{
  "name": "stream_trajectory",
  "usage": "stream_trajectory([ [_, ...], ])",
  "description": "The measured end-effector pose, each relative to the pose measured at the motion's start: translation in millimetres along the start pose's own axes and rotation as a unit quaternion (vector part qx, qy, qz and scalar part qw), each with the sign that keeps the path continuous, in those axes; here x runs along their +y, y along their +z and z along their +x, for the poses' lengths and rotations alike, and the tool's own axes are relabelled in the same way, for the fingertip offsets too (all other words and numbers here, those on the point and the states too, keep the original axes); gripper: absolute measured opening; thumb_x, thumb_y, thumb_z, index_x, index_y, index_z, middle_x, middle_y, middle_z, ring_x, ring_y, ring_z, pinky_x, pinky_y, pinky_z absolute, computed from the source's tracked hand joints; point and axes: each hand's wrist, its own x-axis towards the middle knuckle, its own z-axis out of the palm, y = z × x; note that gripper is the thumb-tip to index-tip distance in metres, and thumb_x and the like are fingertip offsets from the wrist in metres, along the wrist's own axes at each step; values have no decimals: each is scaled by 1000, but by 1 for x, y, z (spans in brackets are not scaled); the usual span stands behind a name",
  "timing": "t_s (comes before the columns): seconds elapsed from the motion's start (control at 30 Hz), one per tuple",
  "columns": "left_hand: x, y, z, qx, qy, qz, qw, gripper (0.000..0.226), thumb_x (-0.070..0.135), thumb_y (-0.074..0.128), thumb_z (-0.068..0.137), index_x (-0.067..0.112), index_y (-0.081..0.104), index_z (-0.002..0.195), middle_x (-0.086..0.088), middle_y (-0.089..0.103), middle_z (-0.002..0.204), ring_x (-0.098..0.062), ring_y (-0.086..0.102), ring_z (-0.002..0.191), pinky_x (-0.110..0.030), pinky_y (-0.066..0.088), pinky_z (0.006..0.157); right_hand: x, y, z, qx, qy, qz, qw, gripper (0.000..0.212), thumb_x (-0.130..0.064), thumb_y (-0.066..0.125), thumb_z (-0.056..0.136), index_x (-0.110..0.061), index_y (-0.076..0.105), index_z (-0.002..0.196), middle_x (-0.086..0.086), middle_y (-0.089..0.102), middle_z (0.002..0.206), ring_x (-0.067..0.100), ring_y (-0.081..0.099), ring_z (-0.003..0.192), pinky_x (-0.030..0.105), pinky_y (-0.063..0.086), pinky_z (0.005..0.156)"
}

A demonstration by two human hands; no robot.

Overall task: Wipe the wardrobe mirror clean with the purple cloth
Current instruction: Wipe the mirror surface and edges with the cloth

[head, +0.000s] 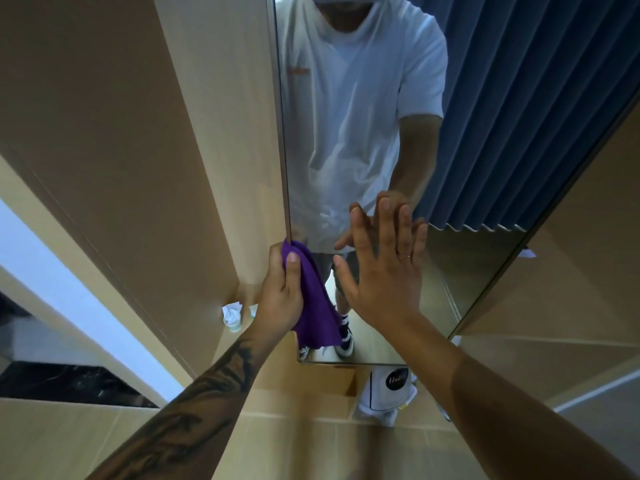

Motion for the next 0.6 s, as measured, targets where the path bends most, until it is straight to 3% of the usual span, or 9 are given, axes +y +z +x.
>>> stream_trajectory([
  [0.07, 15, -1, 5, 16, 22, 8, 1000, 26, 31, 30, 113, 18, 49, 124, 11, 65, 102, 8, 61, 89, -6, 42, 78, 3, 1, 0, -1, -5, -5, 1000, 77, -57, 49, 102, -23, 19, 164, 6, -26, 169, 34, -3, 156, 61, 5, 126],
  [0.17, 52, -11, 22, 51, 81, 1, 995, 28, 26, 29, 113, 9, 51, 120, 3, 60, 91, 4, 58, 80, -6, 41, 74, 5, 2, -1, 6, -10, -3, 1000, 76, -55, 50, 102, -22, 20, 164, 6, -26, 169, 31, -14, 157, 61, 3, 126],
  [0.3, 78, -18, 37, 63, 118, -2, 991, 25, 25, 29, 113, 10, 49, 116, 12, 53, 80, 3, 54, 72, -10, 40, 70, 2, 5, -2, 5, -3, 8, 1000, 76, -55, 50, 102, -22, 18, 163, 5, -25, 170, 31, -14, 157, 63, 3, 125],
  [0.47, -6, -1, -2, 8, 32, 15, 999, 19, 39, 29, 111, 32, 47, 111, 18, 56, 76, -5, 55, 66, -29, 46, 66, 1, 1, -3, -8, -1, -2, 1000, 78, -58, 46, 103, -23, 15, 164, 5, -28, 168, 32, -11, 157, 62, 4, 126],
  [0.53, -31, 4, -17, -9, -16, 37, 999, 18, 43, 28, 110, 44, 45, 104, 19, 54, 72, -6, 53, 62, -27, 43, 63, 2, 0, -5, -9, -5, -5, 1000, 78, -58, 47, 102, -23, 15, 164, 5, -26, 169, 32, -10, 157, 62, 6, 126],
  [0.6, -26, 6, -16, 7, -26, 47, 999, 19, 43, 28, 110, 42, 45, 103, 23, 56, 75, -5, 55, 65, -19, 42, 62, 4, -1, -4, -16, -12, -6, 1000, 78, -57, 48, 102, -24, 14, 165, 5, -26, 169, 32, -13, 157, 61, 5, 126],
])
